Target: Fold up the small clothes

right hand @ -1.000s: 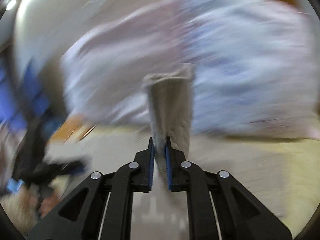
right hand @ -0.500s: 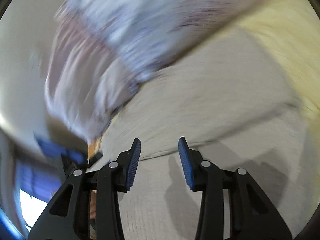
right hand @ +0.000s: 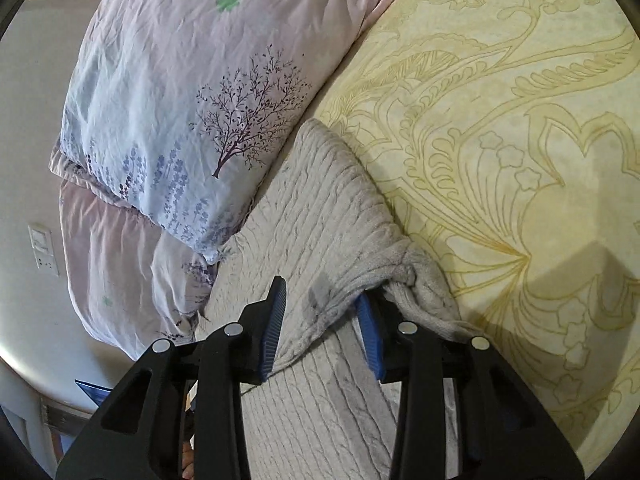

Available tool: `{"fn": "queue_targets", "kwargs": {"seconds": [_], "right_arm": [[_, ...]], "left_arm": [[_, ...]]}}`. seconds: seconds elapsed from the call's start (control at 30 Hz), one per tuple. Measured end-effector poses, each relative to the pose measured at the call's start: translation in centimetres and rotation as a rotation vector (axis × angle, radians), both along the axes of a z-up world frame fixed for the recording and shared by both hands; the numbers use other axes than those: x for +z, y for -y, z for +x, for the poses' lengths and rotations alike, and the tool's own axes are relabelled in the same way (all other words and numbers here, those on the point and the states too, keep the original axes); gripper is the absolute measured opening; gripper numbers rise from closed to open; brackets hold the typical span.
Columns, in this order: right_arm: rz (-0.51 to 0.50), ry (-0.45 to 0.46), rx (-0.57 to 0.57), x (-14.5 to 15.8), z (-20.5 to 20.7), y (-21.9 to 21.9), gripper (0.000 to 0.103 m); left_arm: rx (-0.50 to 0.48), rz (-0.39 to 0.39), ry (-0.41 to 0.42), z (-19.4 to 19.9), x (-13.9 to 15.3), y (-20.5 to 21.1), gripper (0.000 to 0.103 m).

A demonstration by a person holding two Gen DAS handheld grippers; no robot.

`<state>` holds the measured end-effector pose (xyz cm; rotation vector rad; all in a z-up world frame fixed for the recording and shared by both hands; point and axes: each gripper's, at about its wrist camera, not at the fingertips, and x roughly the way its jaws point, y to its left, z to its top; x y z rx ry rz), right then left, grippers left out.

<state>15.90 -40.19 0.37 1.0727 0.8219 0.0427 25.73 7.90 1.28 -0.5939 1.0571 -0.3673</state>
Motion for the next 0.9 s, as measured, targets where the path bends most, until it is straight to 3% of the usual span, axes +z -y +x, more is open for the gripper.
{"fn": "queue_targets", "kwargs": {"seconds": [0.03, 0.1, 0.13, 0.3, 0.47, 0.53, 0.6, 0.63, 0.7, 0.77, 0.9], "right_arm": [[0.002, 0.004, -0.006, -0.1, 0.0, -0.1, 0.035], [-0.007, 0.003, -0.020, -0.2, -0.2, 0.2, 0.016], [-0.020, 0.000, -0.024, -0.3, -0.1, 0.2, 0.012], [-0.072, 0.077, -0.026, 1.0, -1.3, -0.3, 0.008], [-0.130, -0.015, -0.005, 0.1, -0.5, -1.1, 0.008], [-0.171, -0.021, 0.002, 0.3, -0.7, -1.3, 0.009], [-0.201, -0.034, 0.010, 0.8, -0.9, -1.6, 0.021], [-0.213, -0.040, 0.017, 1.1, -1.0, -1.8, 0.027], [-0.230, -0.035, 0.027, 1.7, -1.4, -2.1, 0.050], [-0.263, -0.015, 0.043, 2.4, -2.1, -2.6, 0.060], [-0.316, 0.006, 0.087, 3.1, -2.6, -3.7, 0.062]], "left_arm": [[-0.002, -0.001, 0.001, 0.2, 0.0, 0.1, 0.035], [-0.007, 0.000, 0.008, 0.6, -0.1, 0.2, 0.012], [-0.009, 0.005, 0.011, 0.8, -0.1, 0.3, 0.005], [-0.008, 0.079, 0.112, 1.0, 1.7, -0.1, 0.005], [0.001, 0.169, 0.039, 1.4, 0.1, 0.2, 0.005], [0.006, 0.184, 0.037, 1.2, -0.2, 0.3, 0.009], [0.010, 0.187, 0.033, 0.8, 0.1, 0.0, 0.018], [0.013, 0.180, 0.028, 0.5, 0.3, -0.3, 0.026], [0.021, 0.160, 0.045, -0.7, 1.1, -1.6, 0.054], [0.039, 0.157, 0.084, -2.7, 2.2, -3.5, 0.059], [0.135, 0.129, 0.105, -7.2, 3.4, -9.7, 0.060]]}}
